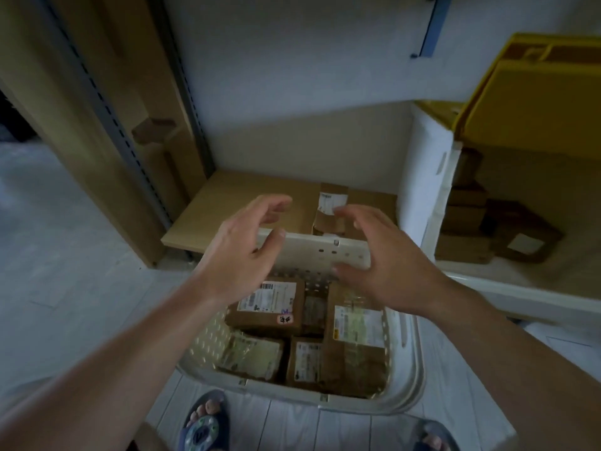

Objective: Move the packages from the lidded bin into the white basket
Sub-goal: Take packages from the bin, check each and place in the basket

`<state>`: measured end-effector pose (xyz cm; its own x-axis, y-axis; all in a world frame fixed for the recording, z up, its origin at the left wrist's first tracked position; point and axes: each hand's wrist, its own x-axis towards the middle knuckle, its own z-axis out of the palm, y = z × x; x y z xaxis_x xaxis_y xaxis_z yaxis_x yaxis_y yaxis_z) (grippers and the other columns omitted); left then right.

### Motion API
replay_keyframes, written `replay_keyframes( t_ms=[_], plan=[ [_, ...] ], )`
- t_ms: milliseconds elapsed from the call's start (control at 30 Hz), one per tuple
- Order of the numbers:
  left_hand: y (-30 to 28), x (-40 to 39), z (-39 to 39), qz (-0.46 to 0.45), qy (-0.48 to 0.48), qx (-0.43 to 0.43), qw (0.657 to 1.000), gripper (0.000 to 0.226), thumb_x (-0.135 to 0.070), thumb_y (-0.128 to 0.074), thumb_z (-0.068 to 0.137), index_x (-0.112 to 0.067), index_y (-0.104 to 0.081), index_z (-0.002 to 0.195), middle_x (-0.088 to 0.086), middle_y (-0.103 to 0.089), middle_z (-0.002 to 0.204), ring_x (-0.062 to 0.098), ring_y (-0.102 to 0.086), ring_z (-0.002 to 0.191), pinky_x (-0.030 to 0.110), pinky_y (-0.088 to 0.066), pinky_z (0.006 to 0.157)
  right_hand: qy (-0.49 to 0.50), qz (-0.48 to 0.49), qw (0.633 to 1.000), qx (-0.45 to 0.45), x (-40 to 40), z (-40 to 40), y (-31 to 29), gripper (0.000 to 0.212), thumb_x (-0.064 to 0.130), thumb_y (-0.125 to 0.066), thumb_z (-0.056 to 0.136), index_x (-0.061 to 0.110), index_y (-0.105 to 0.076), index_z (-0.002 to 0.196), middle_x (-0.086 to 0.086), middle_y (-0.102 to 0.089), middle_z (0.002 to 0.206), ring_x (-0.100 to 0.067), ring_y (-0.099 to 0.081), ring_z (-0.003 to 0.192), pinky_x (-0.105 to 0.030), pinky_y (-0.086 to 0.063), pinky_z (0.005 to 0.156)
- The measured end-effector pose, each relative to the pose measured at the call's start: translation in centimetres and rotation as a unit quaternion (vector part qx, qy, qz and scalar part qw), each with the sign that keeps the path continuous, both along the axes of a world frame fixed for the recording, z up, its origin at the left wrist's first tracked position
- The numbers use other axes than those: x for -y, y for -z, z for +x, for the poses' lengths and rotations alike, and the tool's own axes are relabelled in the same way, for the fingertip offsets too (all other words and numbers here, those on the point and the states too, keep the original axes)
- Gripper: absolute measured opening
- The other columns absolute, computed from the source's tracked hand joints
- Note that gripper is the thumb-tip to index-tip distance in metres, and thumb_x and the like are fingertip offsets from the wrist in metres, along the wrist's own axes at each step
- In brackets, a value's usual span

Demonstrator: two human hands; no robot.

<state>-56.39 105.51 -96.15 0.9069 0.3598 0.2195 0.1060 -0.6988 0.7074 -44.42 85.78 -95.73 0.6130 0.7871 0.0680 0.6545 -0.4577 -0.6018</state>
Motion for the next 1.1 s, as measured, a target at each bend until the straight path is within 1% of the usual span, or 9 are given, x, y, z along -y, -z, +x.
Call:
replay_keyframes(
  t_ms=[133, 200, 300, 400, 500, 567, 833, 967, 1100],
  plan=[
    [-0.6, 1.1, 0.9, -0.024, 0.005, 0.022, 0.999, 0.051, -0.027, -0.052, 0.102, -0.033, -0.039, 0.151, -0.018, -0.048, 0.149, -0.004, -0.045, 0.135, 0.035, -0.041, 0.114, 0.031, 0.086, 0.996, 0.012, 1.0, 0.4, -1.2, 0.085, 0.038, -0.078, 0.087, 0.034, -0.028, 0.155, 0.017, -0.034, 0.156, 0.003, -0.033, 0.139, -0.022, -0.031, 0.113],
    [-0.7, 1.7, 1.4, -0.031, 0.008, 0.035, 0.999, 0.052, -0.022, -0.053, 0.102, -0.034, -0.040, 0.150, -0.019, -0.048, 0.148, -0.005, -0.045, 0.135, 0.033, -0.041, 0.114, 0.042, 0.095, 0.994, 0.019, 1.2, 0.7, -1.3, 0.085, 0.038, -0.078, 0.087, 0.034, -0.028, 0.156, 0.018, -0.035, 0.156, 0.005, -0.030, 0.141, -0.022, -0.031, 0.114],
    [-1.0, 2.7, 2.4, -0.035, 0.021, 0.063, 0.997, 0.047, -0.017, -0.053, 0.102, -0.031, -0.046, 0.147, -0.021, -0.053, 0.142, -0.006, -0.048, 0.132, 0.022, -0.043, 0.108, 0.049, 0.108, 0.993, 0.012, 1.8, 1.0, -1.3, 0.082, 0.038, -0.078, 0.086, 0.037, -0.030, 0.154, 0.019, -0.037, 0.154, 0.009, -0.030, 0.137, -0.020, -0.032, 0.113],
    [-1.2, 4.2, 3.5, -0.029, 0.042, 0.095, 0.994, 0.042, -0.010, -0.053, 0.102, -0.025, -0.053, 0.142, -0.020, -0.060, 0.134, -0.006, -0.054, 0.126, 0.009, -0.045, 0.098, 0.070, 0.132, 0.989, -0.013, 3.1, 1.9, -1.8, 0.077, 0.038, -0.078, 0.086, 0.039, -0.036, 0.150, 0.021, -0.038, 0.154, 0.003, -0.034, 0.141, -0.034, -0.041, 0.114],
    [-0.7, 6.4, 4.6, -0.040, 0.077, 0.109, 0.990, 0.041, -0.006, -0.053, 0.101, -0.023, -0.057, 0.138, -0.017, -0.063, 0.128, -0.004, -0.058, 0.123, 0.013, -0.048, 0.097, 0.104, 0.185, 0.975, -0.067, 5.6, 2.8, -2.4, 0.067, 0.028, -0.079, 0.086, 0.041, -0.045, 0.143, 0.029, -0.047, 0.143, 0.006, -0.049, 0.129, -0.037, -0.052, 0.101],
    [-0.5, 8.1, 5.3, -0.043, 0.109, 0.112, 0.987, 0.042, -0.003, -0.054, 0.100, -0.023, -0.058, 0.138, -0.016, -0.064, 0.127, 0.000, -0.058, 0.124, 0.018, -0.050, 0.100, 0.121, 0.208, 0.968, -0.073, 7.6, 3.2, -2.4, 0.059, 0.021, -0.079, 0.087, 0.040, -0.052, 0.135, 0.026, -0.054, 0.133, 0.003, -0.057, 0.119, -0.038, -0.057, 0.093],
    [-0.5, 16.5, 9.2, -0.138, 0.219, 0.084, 0.962, 0.046, -0.003, -0.052, 0.102, -0.027, -0.054, 0.141, -0.018, -0.061, 0.134, -0.002, -0.052, 0.132, 0.020, -0.048, 0.106, 0.236, 0.188, 0.953, -0.027, 15.6, 5.2, -1.2, 0.062, 0.027, -0.080, 0.085, 0.041, -0.050, 0.137, 0.018, -0.051, 0.138, 0.002, -0.053, 0.121, -0.030, -0.054, 0.091],
    [-0.7, 19.7, 12.6, -0.202, 0.222, 0.087, 0.950, 0.043, 0.000, -0.052, 0.102, -0.026, -0.057, 0.135, -0.016, -0.063, 0.133, -0.001, -0.057, 0.128, 0.028, -0.053, 0.102, 0.300, 0.207, 0.931, -0.026, 19.6, 7.2, -1.5, 0.058, 0.028, -0.081, 0.081, 0.040, -0.054, 0.131, 0.019, -0.055, 0.128, -0.001, -0.057, 0.115, -0.039, -0.056, 0.094],
    [-0.7, 21.7, 16.1, -0.208, 0.212, 0.084, 0.951, 0.041, -0.001, -0.052, 0.102, -0.027, -0.059, 0.133, -0.018, -0.065, 0.130, -0.001, -0.060, 0.124, 0.031, -0.052, 0.103, 0.326, 0.193, 0.925, -0.019, 22.9, 9.6, -2.1, 0.055, 0.032, -0.081, 0.082, 0.041, -0.054, 0.130, 0.021, -0.058, 0.125, 0.000, -0.058, 0.113, -0.036, -0.054, 0.095]
  ],
)
